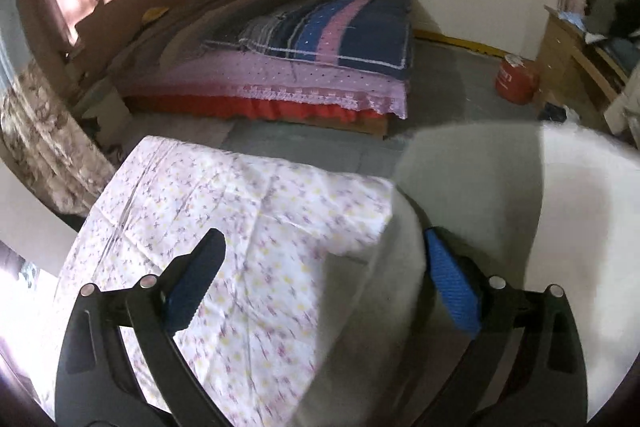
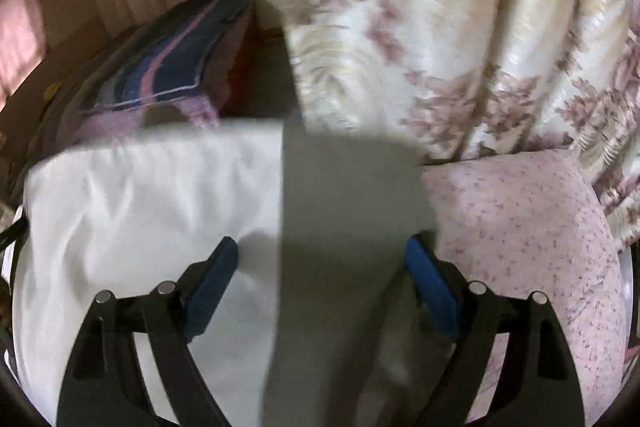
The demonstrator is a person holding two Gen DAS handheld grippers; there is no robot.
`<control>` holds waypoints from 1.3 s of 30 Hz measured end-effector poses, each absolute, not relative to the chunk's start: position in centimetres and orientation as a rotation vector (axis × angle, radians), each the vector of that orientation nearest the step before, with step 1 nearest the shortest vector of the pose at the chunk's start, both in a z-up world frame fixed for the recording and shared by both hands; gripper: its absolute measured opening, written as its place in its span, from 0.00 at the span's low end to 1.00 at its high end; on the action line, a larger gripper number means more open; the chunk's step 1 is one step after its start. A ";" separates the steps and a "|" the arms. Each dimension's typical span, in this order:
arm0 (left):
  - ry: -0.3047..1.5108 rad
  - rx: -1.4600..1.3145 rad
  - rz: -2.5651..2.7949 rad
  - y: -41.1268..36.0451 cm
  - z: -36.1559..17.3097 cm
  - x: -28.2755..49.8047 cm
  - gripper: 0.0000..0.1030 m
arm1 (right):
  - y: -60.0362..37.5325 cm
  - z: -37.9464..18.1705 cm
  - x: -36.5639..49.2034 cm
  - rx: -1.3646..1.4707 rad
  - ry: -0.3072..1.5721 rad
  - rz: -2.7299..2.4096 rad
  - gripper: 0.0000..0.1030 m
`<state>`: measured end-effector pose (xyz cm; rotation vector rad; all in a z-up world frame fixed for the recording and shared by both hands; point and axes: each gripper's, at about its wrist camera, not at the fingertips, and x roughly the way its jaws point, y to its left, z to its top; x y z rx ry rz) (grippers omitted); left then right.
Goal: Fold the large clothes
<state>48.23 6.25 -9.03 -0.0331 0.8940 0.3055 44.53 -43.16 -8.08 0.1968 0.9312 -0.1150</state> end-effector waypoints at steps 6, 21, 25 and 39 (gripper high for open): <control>0.855 -0.036 0.288 7.5 -8.1 47.2 0.92 | -43.7 -5.8 43.6 0.176 0.873 -0.176 0.84; 0.743 -0.016 0.016 -7.3 -4.4 35.0 0.97 | -30.4 -3.1 34.5 0.164 0.788 0.050 0.98; 0.768 0.107 0.104 -8.1 -6.6 37.3 0.97 | -30.4 -6.2 37.2 0.092 0.861 0.000 0.98; 0.905 0.160 0.259 -2.3 -10.3 44.5 0.97 | -35.6 -9.7 42.9 0.044 0.962 -0.083 0.98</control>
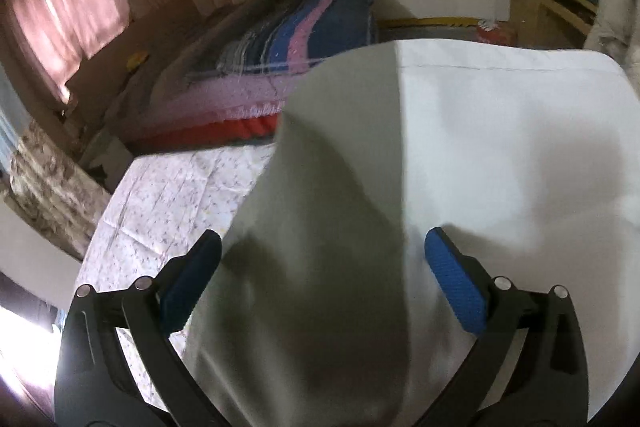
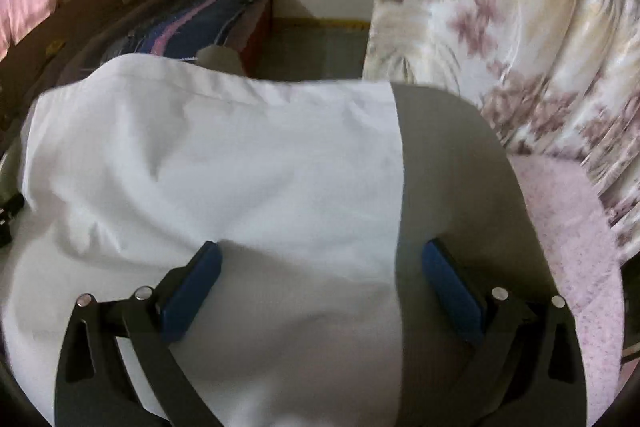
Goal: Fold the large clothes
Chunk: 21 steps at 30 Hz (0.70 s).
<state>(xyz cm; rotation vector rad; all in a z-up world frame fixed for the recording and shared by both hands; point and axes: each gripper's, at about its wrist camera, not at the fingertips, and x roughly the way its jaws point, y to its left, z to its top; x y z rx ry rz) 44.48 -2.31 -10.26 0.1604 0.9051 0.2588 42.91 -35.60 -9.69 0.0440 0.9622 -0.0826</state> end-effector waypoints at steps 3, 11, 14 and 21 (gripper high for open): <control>0.931 0.097 0.264 -0.6 -10.2 44.6 0.97 | -36.5 -9.6 43.0 0.071 0.969 -0.088 0.98; 0.858 0.137 0.239 1.3 -9.8 43.1 0.97 | -39.3 -8.8 40.0 0.014 0.928 -0.131 0.97; 0.819 0.169 0.233 2.1 -9.7 41.6 0.97 | -40.4 -7.2 36.6 -0.006 0.851 -0.038 0.98; 0.669 -0.023 0.117 2.6 -4.3 35.1 0.97 | -45.7 -4.7 27.1 0.142 0.739 0.030 0.98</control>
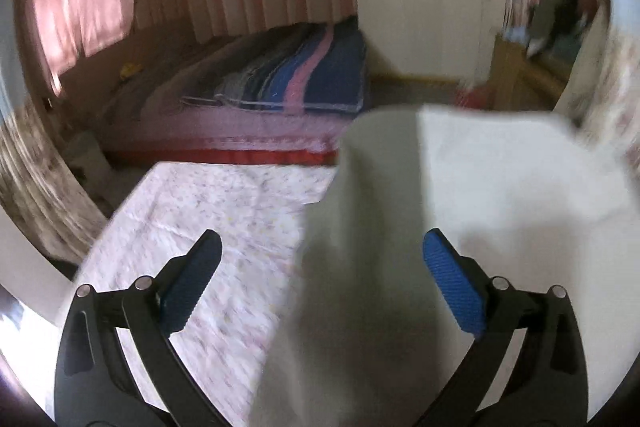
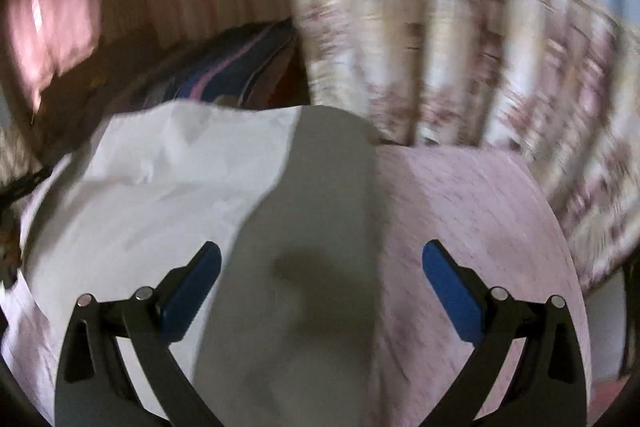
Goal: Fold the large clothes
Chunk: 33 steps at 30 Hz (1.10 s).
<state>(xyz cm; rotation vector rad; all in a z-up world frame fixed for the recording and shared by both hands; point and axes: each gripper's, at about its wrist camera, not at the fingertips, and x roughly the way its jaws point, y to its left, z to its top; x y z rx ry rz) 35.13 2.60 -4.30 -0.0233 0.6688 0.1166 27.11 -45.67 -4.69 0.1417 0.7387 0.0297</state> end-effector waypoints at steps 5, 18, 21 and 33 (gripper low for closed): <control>0.688 -0.097 -0.042 -2.9 -2.5 32.5 0.97 | -46.1 -6.8 27.7 0.247 0.782 0.027 0.98; 0.729 -0.050 -0.060 -8.1 -10.0 29.2 0.97 | -44.3 -10.9 28.8 0.316 0.864 0.096 0.99; 0.728 -0.042 -0.055 -8.4 -10.2 29.3 0.97 | -42.7 -11.0 29.3 0.245 0.888 0.097 0.99; 0.744 -0.027 -0.049 -8.6 -10.3 29.5 0.97 | -42.3 -11.0 28.7 0.237 0.878 0.108 0.84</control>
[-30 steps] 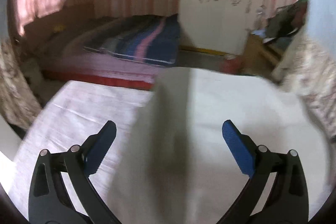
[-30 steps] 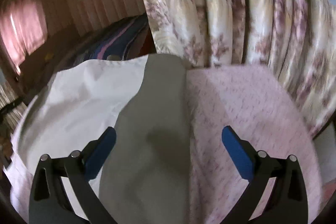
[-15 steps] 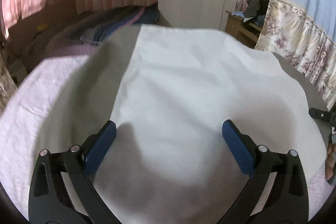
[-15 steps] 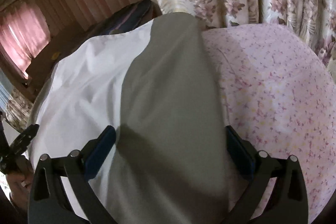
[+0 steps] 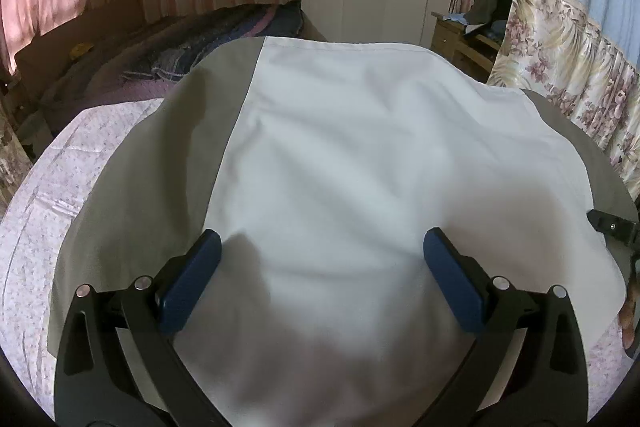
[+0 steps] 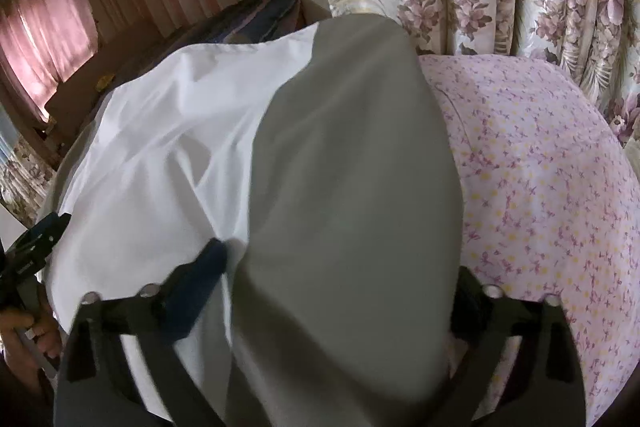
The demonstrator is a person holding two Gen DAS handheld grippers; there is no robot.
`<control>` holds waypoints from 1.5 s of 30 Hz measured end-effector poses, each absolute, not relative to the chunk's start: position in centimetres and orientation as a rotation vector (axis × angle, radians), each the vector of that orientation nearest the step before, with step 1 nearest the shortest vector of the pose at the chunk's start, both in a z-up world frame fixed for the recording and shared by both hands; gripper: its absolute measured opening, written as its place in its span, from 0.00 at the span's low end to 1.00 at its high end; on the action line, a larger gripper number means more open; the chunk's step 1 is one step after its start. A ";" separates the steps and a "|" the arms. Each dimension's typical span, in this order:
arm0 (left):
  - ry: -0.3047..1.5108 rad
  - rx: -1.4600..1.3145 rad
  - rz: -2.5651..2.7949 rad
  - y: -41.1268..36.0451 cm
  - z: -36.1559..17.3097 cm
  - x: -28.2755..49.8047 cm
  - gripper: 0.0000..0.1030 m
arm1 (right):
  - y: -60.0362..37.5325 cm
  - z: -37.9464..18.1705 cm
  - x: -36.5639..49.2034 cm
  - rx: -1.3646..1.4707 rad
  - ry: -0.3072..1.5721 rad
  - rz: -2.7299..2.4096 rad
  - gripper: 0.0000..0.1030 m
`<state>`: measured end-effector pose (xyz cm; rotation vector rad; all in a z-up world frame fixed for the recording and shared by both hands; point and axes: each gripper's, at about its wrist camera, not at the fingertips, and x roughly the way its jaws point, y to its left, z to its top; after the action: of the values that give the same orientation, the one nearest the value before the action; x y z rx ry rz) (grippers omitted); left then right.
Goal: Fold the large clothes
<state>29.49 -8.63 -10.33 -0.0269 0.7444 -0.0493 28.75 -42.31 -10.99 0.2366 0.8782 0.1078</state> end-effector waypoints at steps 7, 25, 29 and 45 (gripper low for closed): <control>0.744 -0.045 -0.077 -9.5 -9.6 29.3 0.97 | -41.0 -9.9 28.2 0.240 0.836 0.141 0.38; 0.770 0.021 -0.074 -12.0 -10.4 30.8 0.97 | -40.4 -5.4 26.8 0.265 0.709 0.153 0.20; 0.799 0.004 -0.087 -11.6 -10.8 31.1 0.94 | -39.1 -2.0 26.4 0.268 0.656 0.196 0.19; 0.732 -0.126 -0.050 -4.0 -5.1 30.6 0.83 | -26.0 6.7 29.2 0.134 0.635 0.314 0.14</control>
<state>30.64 -3.96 -5.14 -0.1263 0.7320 -0.0498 29.25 -25.99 6.71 0.1337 0.6353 0.3135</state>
